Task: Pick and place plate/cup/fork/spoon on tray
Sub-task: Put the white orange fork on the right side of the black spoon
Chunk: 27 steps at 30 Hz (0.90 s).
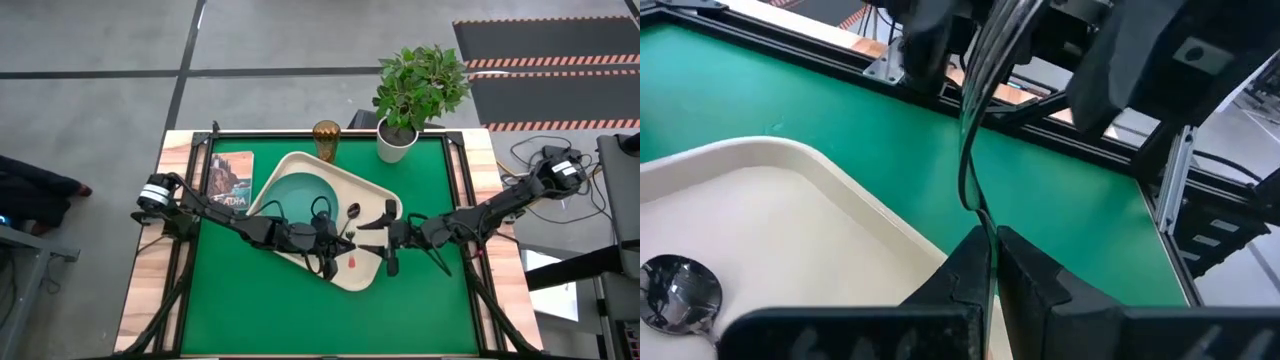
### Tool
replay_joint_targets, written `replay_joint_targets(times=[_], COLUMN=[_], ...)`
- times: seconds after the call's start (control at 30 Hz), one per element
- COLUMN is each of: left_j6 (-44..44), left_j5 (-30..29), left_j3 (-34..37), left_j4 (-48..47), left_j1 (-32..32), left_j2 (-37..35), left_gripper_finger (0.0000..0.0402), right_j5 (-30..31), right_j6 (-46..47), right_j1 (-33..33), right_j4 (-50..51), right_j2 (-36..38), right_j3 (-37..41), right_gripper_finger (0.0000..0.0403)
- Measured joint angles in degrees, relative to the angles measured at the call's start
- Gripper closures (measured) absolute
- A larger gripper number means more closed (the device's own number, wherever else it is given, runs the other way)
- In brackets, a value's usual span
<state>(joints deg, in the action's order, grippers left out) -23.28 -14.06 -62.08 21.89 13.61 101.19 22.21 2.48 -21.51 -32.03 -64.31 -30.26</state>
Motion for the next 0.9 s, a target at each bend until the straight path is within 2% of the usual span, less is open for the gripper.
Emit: replay_joint_targets(times=[0.17, 0.4, 0.5, 0.67, 0.9], left_j6=[1.4, 4.8, 4.7, 4.5, 4.3], left_j5=[0.0, -0.2, -0.3, -0.2, 0.1], left_j3=[0.0, -0.1, -0.1, -0.1, 0.0], left_j4=[0.0, 0.2, 0.2, -0.1, -0.3], left_j1=[0.0, -0.1, -0.1, 0.0, 0.1], left_j2=[0.0, 0.0, 0.0, 0.0, 0.0], left_gripper_finger=[0.0401, 0.0402, 0.0402, 0.0402, 0.0402], right_j5=[0.3, -2.8, -3.4, -4.4, -4.3], right_j6=[0.9, 0.2, -0.5, 0.3, 2.0], right_j1=[0.6, 1.7, 1.8, 1.9, 2.0], right_j4=[-1.4, -14.1, -16.3, -15.8, -10.2], right_j2=[-1.0, -8.6, -10.9, -12.3, -10.1], right_j3=[0.0, -0.1, -1.2, -2.9, -3.7], right_gripper_finger=[0.0193, 0.0193, 0.0199, 0.0246, 0.0347])
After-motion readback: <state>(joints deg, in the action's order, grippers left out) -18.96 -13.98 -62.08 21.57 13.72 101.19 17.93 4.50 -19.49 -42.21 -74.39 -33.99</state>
